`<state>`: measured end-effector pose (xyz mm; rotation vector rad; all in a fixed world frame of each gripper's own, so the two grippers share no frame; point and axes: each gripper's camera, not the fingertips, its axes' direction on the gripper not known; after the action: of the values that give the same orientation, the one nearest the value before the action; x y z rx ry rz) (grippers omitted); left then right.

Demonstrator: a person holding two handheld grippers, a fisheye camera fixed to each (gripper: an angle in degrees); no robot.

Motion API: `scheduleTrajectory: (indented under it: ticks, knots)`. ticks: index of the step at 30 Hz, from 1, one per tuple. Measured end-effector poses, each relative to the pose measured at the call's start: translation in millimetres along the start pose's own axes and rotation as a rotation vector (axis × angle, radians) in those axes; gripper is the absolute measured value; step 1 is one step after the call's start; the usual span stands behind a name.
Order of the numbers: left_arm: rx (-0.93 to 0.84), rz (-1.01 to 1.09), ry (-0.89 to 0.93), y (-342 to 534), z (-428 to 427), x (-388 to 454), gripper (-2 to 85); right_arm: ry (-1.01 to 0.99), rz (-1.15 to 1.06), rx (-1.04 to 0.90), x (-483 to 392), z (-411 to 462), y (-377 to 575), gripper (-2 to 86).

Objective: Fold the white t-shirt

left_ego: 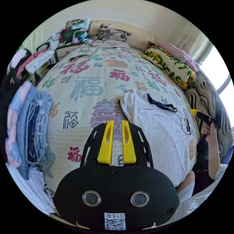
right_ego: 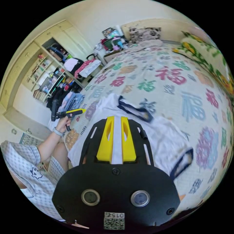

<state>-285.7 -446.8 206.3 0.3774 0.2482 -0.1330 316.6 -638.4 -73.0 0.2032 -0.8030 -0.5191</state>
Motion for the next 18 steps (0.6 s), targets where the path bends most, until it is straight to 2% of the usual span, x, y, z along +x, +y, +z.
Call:
scheduleTrajectory:
  ticks: [6,7,8,11,14,15,18]
  knots:
    - [-0.032,-0.012,0.189,-16.1,6.0,-53.9,6.2,-0.017,-0.112,-0.244,-83.4,140.2,-119.6,7.2]
    - [-0.036,-0.008,0.177,-17.2,4.6,-54.7,6.1,-0.002,-0.12,-0.271,-89.9,152.7,-127.7,7.3]
    - [-0.022,0.006,0.125,-17.6,-5.1,-54.9,5.9,0.036,-0.14,-0.313,-101.7,175.3,-141.8,7.5]
    - [0.02,0.096,0.214,-13.3,-29.5,-53.7,3.3,0.188,-0.193,-0.405,-118.7,224.0,-166.4,7.6]
    - [0.01,0.133,0.192,-4.4,-46.3,-60.4,3.6,0.331,-0.189,-0.515,-112.7,261.6,-179.2,6.6]
    - [0.021,0.128,0.202,0.2,-56.3,-68.3,4.1,0.379,-0.186,-0.52,-110.0,268.2,-182.1,3.6]
    - [0.062,0.1,0.224,13.4,-90.1,-96.0,5.4,0.317,-0.152,-0.472,-105.0,268.0,-191.3,0.4]
